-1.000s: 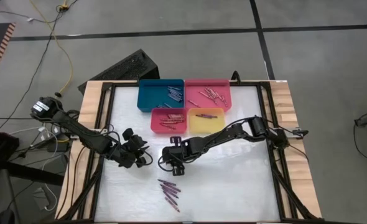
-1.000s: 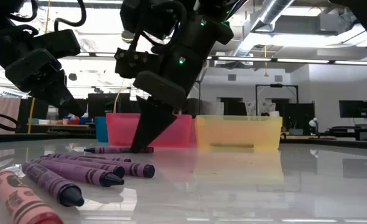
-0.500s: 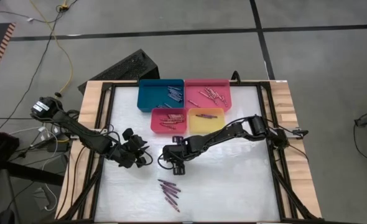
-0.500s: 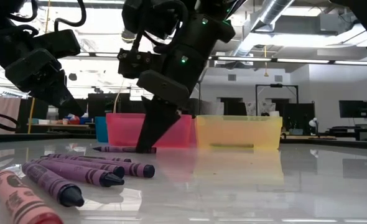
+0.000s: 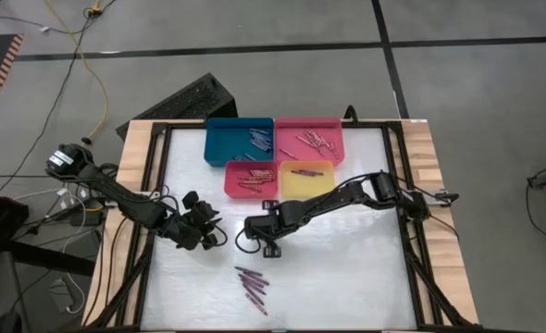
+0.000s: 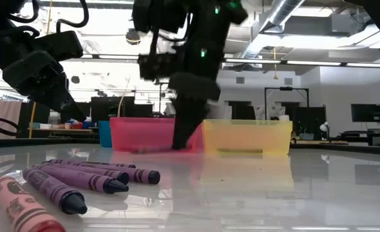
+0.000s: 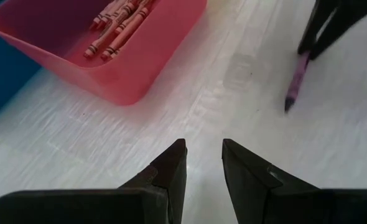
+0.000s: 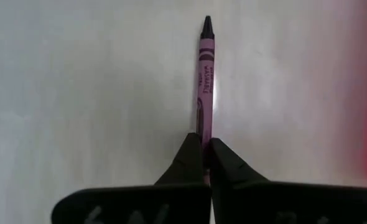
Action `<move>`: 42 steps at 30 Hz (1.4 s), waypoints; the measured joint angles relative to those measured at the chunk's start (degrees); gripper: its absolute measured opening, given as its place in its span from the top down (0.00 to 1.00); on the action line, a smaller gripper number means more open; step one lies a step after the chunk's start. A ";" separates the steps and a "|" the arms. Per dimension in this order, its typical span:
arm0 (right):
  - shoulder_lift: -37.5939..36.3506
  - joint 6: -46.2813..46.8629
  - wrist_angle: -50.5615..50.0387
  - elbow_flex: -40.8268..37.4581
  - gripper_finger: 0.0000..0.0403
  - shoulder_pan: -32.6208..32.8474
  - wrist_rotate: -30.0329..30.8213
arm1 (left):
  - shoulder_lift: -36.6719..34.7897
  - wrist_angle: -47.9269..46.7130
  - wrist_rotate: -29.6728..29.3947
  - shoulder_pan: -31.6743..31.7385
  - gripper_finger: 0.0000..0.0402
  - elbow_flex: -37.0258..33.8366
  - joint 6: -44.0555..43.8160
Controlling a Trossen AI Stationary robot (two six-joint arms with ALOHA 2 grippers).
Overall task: Sort crayons
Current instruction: Put the violet crayon into the yellow bin
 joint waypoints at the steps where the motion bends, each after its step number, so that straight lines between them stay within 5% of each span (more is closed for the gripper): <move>1: -0.06 -0.01 -1.94 0.76 0.99 0.01 0.21 | 0.00 0.00 0.02 0.01 0.77 0.00 0.01; 12: -1.89 -2.90 -28.98 13.45 0.99 -0.63 9.66 | 0.00 -0.16 0.02 -0.04 0.77 0.00 -0.36; 22: -6.59 3.05 -50.31 18.37 0.99 -3.88 26.27 | 0.02 -0.26 -0.95 -1.68 0.77 0.00 -0.44; 42: -7.08 0.95 -51.78 18.05 0.99 -13.45 18.67 | 0.02 -1.01 -3.56 -4.96 0.77 0.02 -1.31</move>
